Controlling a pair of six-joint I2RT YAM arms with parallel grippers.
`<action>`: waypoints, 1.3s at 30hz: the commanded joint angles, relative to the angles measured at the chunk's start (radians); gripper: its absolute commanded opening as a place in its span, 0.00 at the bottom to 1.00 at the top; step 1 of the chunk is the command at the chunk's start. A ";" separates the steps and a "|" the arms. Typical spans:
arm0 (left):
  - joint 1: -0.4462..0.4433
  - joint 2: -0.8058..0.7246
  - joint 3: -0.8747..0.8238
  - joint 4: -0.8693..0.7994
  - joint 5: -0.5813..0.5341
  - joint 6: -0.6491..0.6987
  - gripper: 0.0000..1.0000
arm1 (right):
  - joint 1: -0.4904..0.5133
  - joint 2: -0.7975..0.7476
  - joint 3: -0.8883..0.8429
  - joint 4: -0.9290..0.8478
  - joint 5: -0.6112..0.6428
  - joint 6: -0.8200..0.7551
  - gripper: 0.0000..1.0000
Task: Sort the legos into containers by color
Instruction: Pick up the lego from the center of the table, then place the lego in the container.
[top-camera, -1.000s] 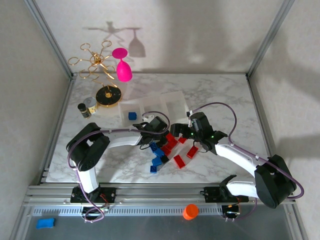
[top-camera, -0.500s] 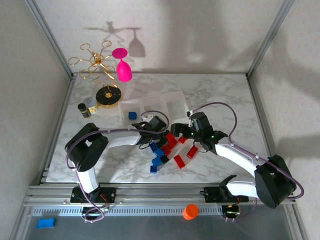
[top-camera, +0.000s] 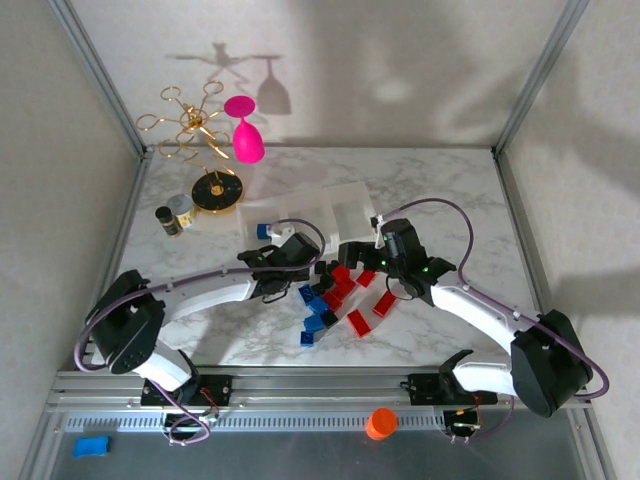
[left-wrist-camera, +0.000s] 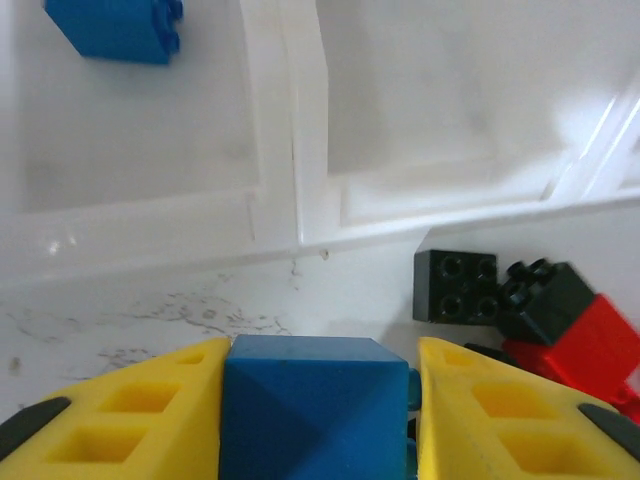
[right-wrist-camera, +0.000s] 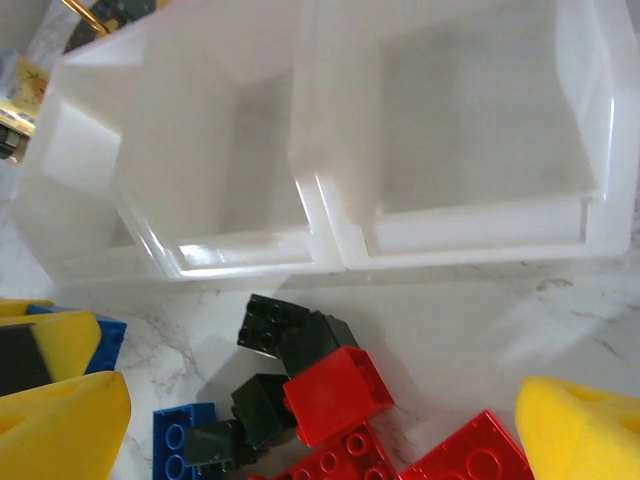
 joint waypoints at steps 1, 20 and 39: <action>0.054 -0.028 0.079 -0.060 -0.078 0.051 0.45 | -0.005 0.015 0.054 0.054 -0.028 -0.026 0.99; 0.347 0.243 0.241 0.092 -0.043 0.198 0.47 | -0.005 0.048 0.066 0.112 -0.003 -0.012 0.99; 0.298 0.097 0.212 0.021 0.015 0.193 0.62 | -0.014 0.076 0.075 0.095 0.027 -0.017 0.99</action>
